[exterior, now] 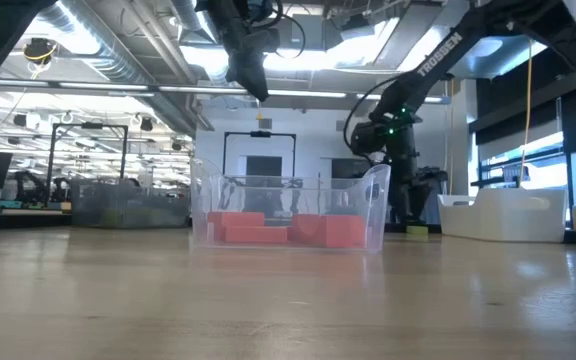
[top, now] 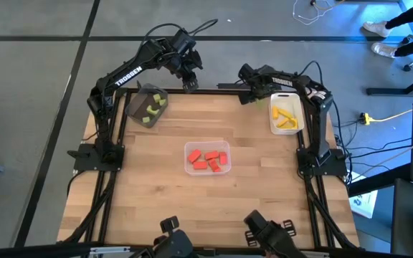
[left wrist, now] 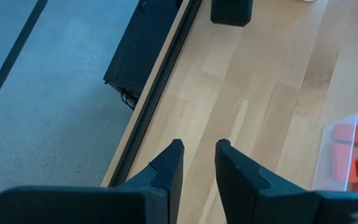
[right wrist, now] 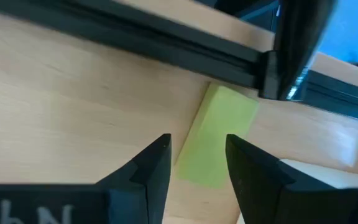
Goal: Sort & place blocks by color
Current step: Put the green block into the black bin
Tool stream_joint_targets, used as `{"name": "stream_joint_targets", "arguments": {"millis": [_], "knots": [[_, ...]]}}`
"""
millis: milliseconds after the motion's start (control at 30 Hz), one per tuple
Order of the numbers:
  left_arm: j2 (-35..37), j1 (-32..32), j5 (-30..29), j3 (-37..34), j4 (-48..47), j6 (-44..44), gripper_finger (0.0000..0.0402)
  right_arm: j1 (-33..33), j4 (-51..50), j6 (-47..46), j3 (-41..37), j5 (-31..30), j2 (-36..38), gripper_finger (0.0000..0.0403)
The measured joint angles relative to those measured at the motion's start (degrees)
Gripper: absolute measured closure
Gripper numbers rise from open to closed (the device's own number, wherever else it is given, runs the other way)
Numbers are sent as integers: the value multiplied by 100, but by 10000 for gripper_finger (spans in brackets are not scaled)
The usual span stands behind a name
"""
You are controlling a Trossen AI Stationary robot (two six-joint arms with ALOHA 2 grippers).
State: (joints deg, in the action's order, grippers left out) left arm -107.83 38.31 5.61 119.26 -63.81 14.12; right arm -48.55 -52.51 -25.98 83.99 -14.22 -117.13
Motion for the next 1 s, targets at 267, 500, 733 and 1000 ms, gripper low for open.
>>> {"name": "stream_joint_targets", "arguments": {"millis": [267, 500, 733, 1000], "knots": [[0, 2, 0, 0, -2, 3, 319, -24, -26, 88, 25, 120, -297, 250], [2, 4, 0, 0, 0, 10, 319, 59, -59, 814, 138, 477, -329, 249], [2, 4, 0, 0, 0, 10, 319, 293, 212, 1396, 444, 1949, -364, 250], [2, 4, 0, -2, -2, 10, 319, 538, -54, 1552, 892, 1533, -393, 250]]}}
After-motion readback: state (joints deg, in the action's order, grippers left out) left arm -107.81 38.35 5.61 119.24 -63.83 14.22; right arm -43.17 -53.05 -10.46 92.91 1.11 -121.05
